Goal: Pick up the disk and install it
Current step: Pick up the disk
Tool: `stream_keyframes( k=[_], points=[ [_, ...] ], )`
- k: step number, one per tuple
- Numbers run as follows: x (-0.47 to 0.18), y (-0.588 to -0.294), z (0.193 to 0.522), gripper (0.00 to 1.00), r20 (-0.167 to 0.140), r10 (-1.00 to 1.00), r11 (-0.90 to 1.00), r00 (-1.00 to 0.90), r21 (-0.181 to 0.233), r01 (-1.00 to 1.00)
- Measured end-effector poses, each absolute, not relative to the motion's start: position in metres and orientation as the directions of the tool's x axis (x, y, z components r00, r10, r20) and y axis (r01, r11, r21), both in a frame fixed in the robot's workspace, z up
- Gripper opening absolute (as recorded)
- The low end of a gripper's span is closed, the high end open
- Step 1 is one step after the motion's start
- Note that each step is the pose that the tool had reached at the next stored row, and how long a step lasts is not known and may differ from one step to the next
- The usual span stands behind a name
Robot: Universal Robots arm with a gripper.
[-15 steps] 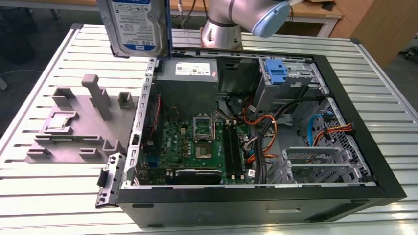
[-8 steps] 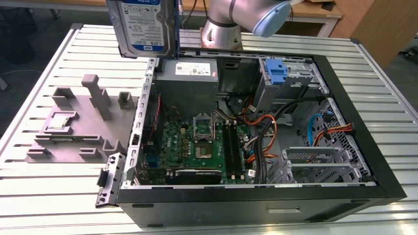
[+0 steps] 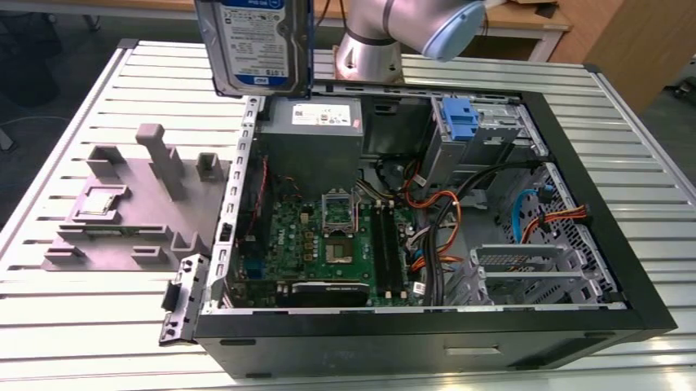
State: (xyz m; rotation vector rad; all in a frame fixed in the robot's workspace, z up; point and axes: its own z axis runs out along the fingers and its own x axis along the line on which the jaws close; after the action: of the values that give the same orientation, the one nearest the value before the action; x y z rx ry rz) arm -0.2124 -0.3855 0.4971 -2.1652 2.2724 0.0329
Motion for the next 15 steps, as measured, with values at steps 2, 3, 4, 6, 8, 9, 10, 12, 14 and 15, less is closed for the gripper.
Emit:
stream_keyframes(
  k=[2, 3, 4, 6, 8, 9, 10, 12, 14, 15],
  points=[
    [-0.209, -0.386, 0.497, 0.37, -0.016, -0.999, 0.048, -0.048, 0.013, -0.999],
    [-0.207, -0.386, 0.497, 0.37, -0.016, -0.999, 0.048, -0.048, 0.013, -0.999],
    [-0.206, -0.386, 0.497, 0.37, -0.016, -0.999, 0.048, -0.048, 0.013, -0.999],
    [-0.203, -0.386, 0.497, 0.37, -0.016, -0.999, 0.048, -0.048, 0.013, -0.999],
    [-0.201, -0.386, 0.497, 0.37, -0.016, -0.999, 0.048, -0.048, 0.013, -0.999],
    [-0.200, -0.386, 0.497, 0.37, -0.016, -0.999, 0.048, -0.048, 0.013, -0.999],
    [-0.199, -0.386, 0.497, 0.37, -0.016, -0.999, 0.048, -0.048, 0.013, -0.999],
    [-0.196, -0.386, 0.497, 0.37, -0.016, -0.999, 0.048, -0.048, 0.013, -0.999],
    [-0.193, -0.386, 0.497, 0.37, -0.016, -0.999, 0.048, -0.048, 0.013, -0.999],
    [-0.191, -0.386, 0.497, 0.37, -0.017, -0.999, 0.048, -0.048, 0.013, -0.999]
  ],
)
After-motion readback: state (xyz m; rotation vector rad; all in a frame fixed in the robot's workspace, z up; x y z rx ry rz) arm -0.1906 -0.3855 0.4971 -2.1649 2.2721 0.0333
